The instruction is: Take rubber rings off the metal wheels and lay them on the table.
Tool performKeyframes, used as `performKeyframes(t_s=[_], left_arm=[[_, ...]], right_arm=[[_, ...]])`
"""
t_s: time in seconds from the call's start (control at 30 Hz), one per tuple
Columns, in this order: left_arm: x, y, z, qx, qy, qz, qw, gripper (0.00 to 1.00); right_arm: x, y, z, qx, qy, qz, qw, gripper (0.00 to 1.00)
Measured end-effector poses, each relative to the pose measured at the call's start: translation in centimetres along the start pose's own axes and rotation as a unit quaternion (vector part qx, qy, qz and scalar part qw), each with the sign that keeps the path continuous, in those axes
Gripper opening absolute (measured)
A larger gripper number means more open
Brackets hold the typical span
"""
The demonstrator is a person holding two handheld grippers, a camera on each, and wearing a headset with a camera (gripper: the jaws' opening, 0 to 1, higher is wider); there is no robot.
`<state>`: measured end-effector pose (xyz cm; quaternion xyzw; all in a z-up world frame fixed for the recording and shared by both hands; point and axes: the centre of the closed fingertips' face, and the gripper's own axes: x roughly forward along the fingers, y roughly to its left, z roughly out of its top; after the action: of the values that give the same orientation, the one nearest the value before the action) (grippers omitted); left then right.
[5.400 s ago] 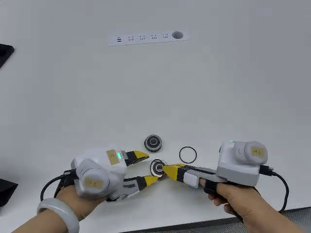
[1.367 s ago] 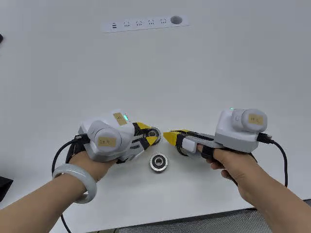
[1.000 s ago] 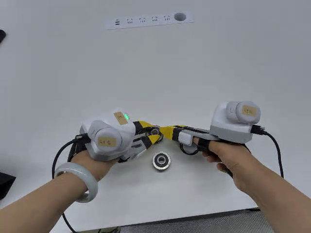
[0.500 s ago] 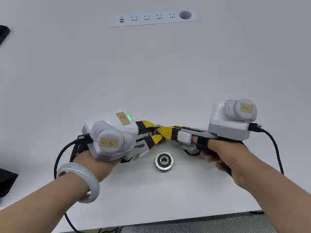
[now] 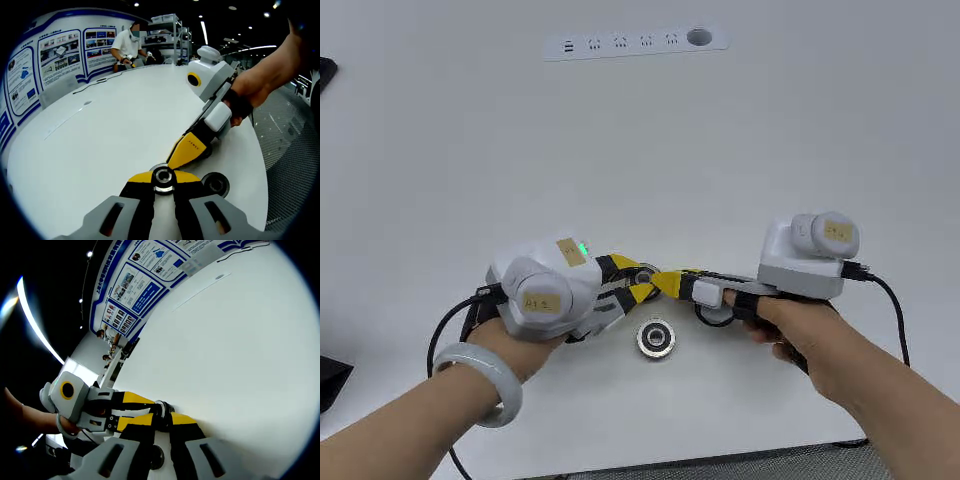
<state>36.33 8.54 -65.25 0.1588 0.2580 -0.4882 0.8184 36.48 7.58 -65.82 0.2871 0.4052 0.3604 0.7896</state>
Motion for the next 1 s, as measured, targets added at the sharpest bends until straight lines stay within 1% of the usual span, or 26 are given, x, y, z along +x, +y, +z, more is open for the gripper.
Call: performKeyframes(t_s=[0.2,0.33,0.53,0.67,0.83,0.9,1.0], left_arm=[[0.00,0.00,0.00,0.000,0.000,0.000,1.0000,0.14],[-0.01,0.02,-0.04,-0.001,0.000,0.001,1.0000,0.14],[-0.03,0.09,-0.09,-0.002,0.000,0.001,1.0000,0.14],[-0.03,0.09,-0.11,-0.003,0.000,0.001,1.0000,0.14],[-0.03,0.07,-0.15,-0.002,0.000,0.001,1.0000,0.14],[-0.01,0.06,-0.14,-0.003,-0.001,0.001,1.0000,0.14],[-0.01,0.04,-0.13,-0.003,-0.001,0.001,1.0000,0.14]], right_arm=[[-0.26,-0.19,-0.23,-0.011,0.004,-0.003,0.9999,0.08],[-0.32,-0.33,-0.29,-0.012,0.006,-0.004,0.9999,0.04],[-0.14,-0.40,-0.26,-0.001,0.007,0.000,1.0000,0.05],[0.14,-0.09,-0.22,0.007,0.007,0.003,0.9999,0.06],[-0.04,-0.09,0.14,-0.005,0.003,0.001,1.0000,0.03],[-0.04,0.08,0.10,-0.016,0.003,0.001,0.9999,0.02],[-0.03,-0.03,0.14,-0.018,0.002,0.000,0.9998,0.02]])
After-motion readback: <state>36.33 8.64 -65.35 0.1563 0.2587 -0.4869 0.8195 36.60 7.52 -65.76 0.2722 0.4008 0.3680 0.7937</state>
